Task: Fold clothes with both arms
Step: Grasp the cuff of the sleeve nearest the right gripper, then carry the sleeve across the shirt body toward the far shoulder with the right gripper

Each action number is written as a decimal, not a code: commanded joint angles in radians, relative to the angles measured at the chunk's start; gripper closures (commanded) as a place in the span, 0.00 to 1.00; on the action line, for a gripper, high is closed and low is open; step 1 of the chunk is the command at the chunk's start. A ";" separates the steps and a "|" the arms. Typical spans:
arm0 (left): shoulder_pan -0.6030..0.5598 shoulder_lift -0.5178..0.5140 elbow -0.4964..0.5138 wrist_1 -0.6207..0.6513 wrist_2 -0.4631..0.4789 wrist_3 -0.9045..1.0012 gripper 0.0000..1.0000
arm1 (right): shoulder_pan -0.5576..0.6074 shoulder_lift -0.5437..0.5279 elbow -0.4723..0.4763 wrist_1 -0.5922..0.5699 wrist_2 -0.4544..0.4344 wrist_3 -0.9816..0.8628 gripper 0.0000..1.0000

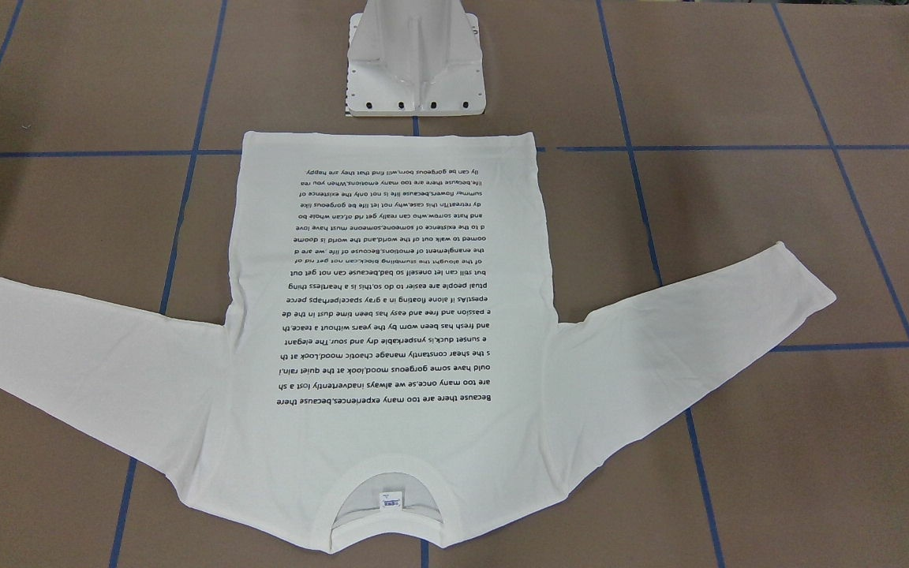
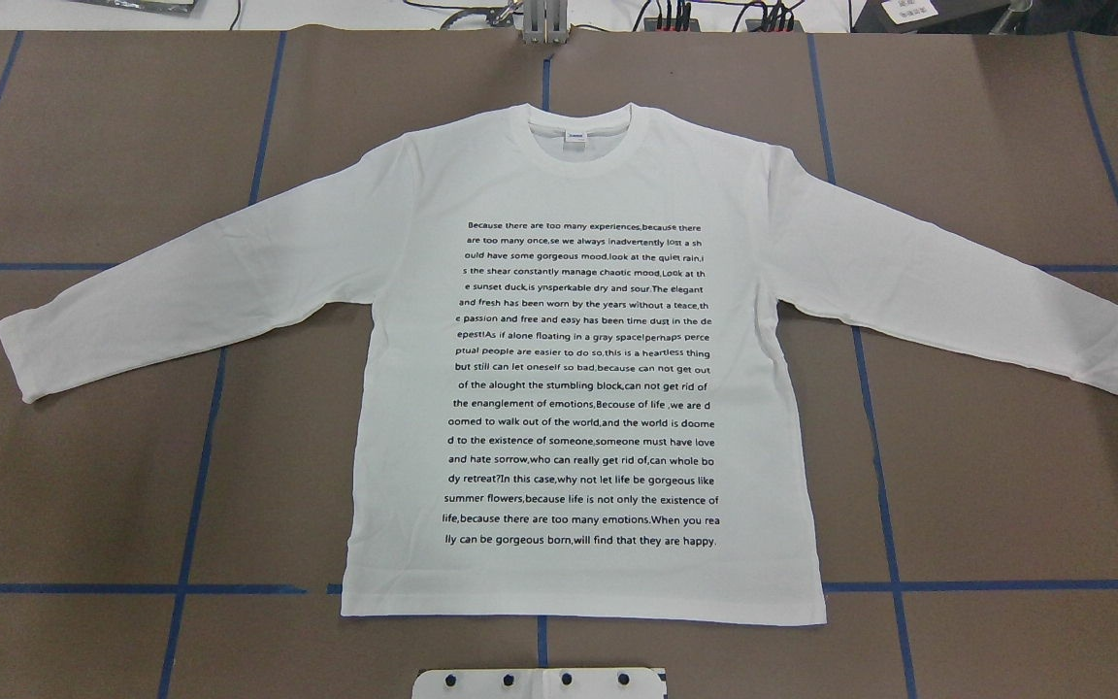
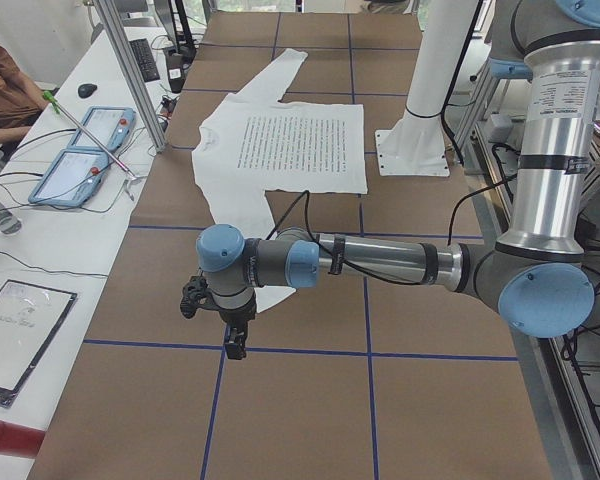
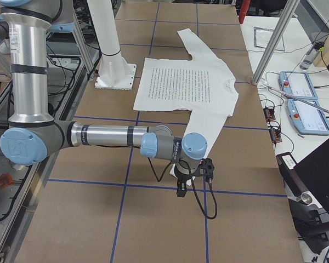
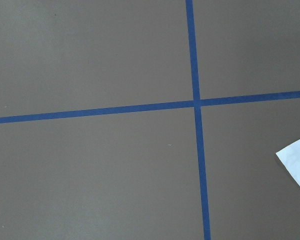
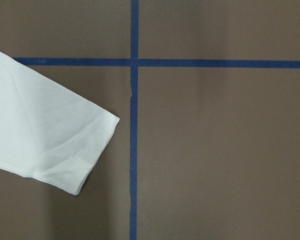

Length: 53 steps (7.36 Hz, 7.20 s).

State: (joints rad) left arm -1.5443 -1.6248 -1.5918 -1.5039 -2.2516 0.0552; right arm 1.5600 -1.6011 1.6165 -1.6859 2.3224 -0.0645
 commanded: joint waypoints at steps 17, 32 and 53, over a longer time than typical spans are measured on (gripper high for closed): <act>0.013 -0.007 0.125 -0.438 -0.080 -0.063 0.00 | -0.293 0.040 -0.303 0.739 -0.021 0.382 0.00; 0.013 -0.007 0.127 -0.438 -0.082 -0.064 0.00 | -0.337 0.095 -0.322 0.716 -0.012 0.382 1.00; 0.012 -0.004 0.136 -0.443 -0.082 -0.070 0.00 | -0.890 1.251 -0.682 0.505 -0.325 1.195 1.00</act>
State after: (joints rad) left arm -1.5325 -1.6295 -1.4557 -1.9454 -2.3332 -0.0154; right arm 0.6864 -0.4018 0.9896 -1.1817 2.0023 1.1505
